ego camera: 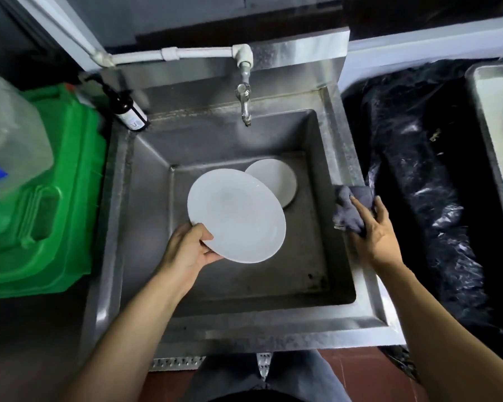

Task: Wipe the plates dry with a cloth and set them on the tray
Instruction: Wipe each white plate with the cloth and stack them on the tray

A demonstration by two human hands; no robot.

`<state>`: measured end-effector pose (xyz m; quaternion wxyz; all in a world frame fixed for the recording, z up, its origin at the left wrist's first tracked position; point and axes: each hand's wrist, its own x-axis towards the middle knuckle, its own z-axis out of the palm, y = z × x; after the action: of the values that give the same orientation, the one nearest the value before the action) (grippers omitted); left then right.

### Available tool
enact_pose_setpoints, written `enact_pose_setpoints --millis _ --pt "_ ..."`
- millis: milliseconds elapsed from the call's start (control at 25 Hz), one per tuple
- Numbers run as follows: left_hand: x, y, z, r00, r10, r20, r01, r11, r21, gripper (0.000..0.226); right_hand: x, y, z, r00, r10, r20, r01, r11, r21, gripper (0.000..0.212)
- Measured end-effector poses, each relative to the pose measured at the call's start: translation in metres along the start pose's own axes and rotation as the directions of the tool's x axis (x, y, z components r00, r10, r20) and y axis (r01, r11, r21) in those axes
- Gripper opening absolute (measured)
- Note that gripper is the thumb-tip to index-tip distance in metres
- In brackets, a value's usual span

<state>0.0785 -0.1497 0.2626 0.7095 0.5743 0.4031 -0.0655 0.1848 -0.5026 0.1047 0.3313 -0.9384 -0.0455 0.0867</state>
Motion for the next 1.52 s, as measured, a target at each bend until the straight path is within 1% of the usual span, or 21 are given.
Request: enact_pose_setpoints --millis 80,120,240,320,440,520,600,680,720,760,800,840,920,960,1040,1080,1160,1200,1280,1400,1520 --pt "-0.006 0.004 0.001 1.0 0.017 0.001 -0.017 1.0 0.006 0.038 0.002 -0.001 0.002 0.999 0.033 -0.012 -0.033 0.999 0.034 0.069" --pt "-0.008 0.007 0.0 1.0 0.022 -0.004 -0.021 1.0 0.007 0.037 0.001 -0.004 0.001 0.998 0.033 -0.054 -0.03 0.998 0.046 0.062" --pt "-0.014 0.012 -0.002 0.999 0.041 -0.011 -0.041 0.999 0.024 0.037 0.002 -0.025 -0.016 0.956 0.133 -0.263 -0.093 0.983 0.158 0.054" --pt "-0.017 0.018 -0.002 0.998 0.058 -0.002 -0.058 0.998 0.031 0.036 0.003 -0.054 -0.029 0.913 0.196 -0.358 -0.105 0.96 0.259 0.054" --pt "-0.022 0.027 -0.001 0.998 0.057 0.025 -0.058 0.997 0.043 0.03 0.0 -0.122 -0.041 0.884 0.282 -0.372 -0.08 0.876 0.475 0.038" --pt "-0.026 0.034 -0.001 0.996 0.064 0.056 -0.068 0.995 0.075 0.025 -0.005 -0.17 -0.033 0.908 0.245 -0.341 -0.03 0.848 0.529 0.026" --pt "-0.03 0.041 0.002 0.993 0.068 0.092 -0.076 0.993 0.093 0.023 -0.013 -0.21 -0.018 0.969 0.137 -0.204 -0.005 0.84 0.542 0.031" --pt "-0.036 0.048 0.002 0.991 0.064 0.118 -0.076 0.992 0.105 0.021 -0.025 -0.23 -0.002 0.997 -0.017 -0.07 0.043 0.917 0.397 0.054" --pt "-0.037 0.051 0.002 0.99 0.06 0.127 -0.074 0.991 0.108 0.02 -0.027 -0.23 0.004 0.994 -0.087 -0.059 0.099 0.964 0.248 0.06" --pt "-0.039 0.053 -0.001 0.989 0.057 0.138 -0.072 0.992 0.106 0.02 -0.028 -0.226 0.006 0.983 -0.165 -0.078 0.174 0.978 0.115 0.062" --pt "-0.041 0.055 -0.004 0.987 0.054 0.151 -0.07 0.992 0.106 0.019 -0.028 -0.22 0.007 0.971 -0.216 -0.108 0.224 0.971 0.079 0.06" --pt "-0.042 0.056 -0.009 0.984 0.055 0.17 -0.075 0.991 0.114 0.019 -0.029 -0.214 0.006 0.971 -0.212 -0.113 0.227 0.965 0.134 0.056" --pt "-0.046 0.056 -0.014 0.971 0.065 0.229 -0.097 0.987 0.132 0.019 -0.031 -0.207 0.005 0.995 -0.088 -0.045 0.098 0.936 0.337 0.045" --pt "-0.048 0.057 -0.017 0.965 0.073 0.253 -0.112 0.984 0.142 0.022 -0.032 -0.207 0.008 0.999 -0.042 -0.013 0.044 0.914 0.403 0.037" --pt "-0.049 0.06 -0.021 0.958 0.093 0.271 -0.142 0.976 0.166 0.04 -0.034 -0.213 0.015 0.999 -0.031 -0.021 0.037 0.896 0.443 0.027" --pt "-0.048 0.062 -0.023 0.955 0.101 0.279 -0.154 0.972 0.176 0.042 -0.035 -0.217 0.018 0.998 -0.044 -0.044 0.06 0.891 0.45 0.03" --pt "-0.047 0.066 -0.027 0.945 0.118 0.304 -0.179 0.967 0.182 0.028 -0.031 -0.227 0.018 0.992 -0.106 -0.069 0.126 0.886 0.446 0.046" --pt "-0.048 0.067 -0.027 0.939 0.126 0.32 -0.193 0.963 0.186 0.021 -0.03 -0.231 0.019 0.99 -0.131 -0.056 0.142 0.891 0.431 0.054" --pt "-0.05 0.068 -0.024 0.931 0.142 0.336 -0.218 0.955 0.201 0.018 -0.028 -0.245 0.02 0.985 -0.17 -0.008 0.158 0.898 0.411 0.061" --pt "-0.051 0.065 -0.018 0.932 0.149 0.33 -0.219 0.957 0.188 0.018 -0.039 -0.271 0.024 0.952 -0.305 -0.013 0.275 0.839 0.469 0.056" --pt "-0.05 0.061 -0.024 0.946 0.129 0.299 -0.176 0.975 0.134 0.021 -0.042 -0.28 0.017 0.892 -0.438 -0.112 0.444 0.803 0.397 0.042"
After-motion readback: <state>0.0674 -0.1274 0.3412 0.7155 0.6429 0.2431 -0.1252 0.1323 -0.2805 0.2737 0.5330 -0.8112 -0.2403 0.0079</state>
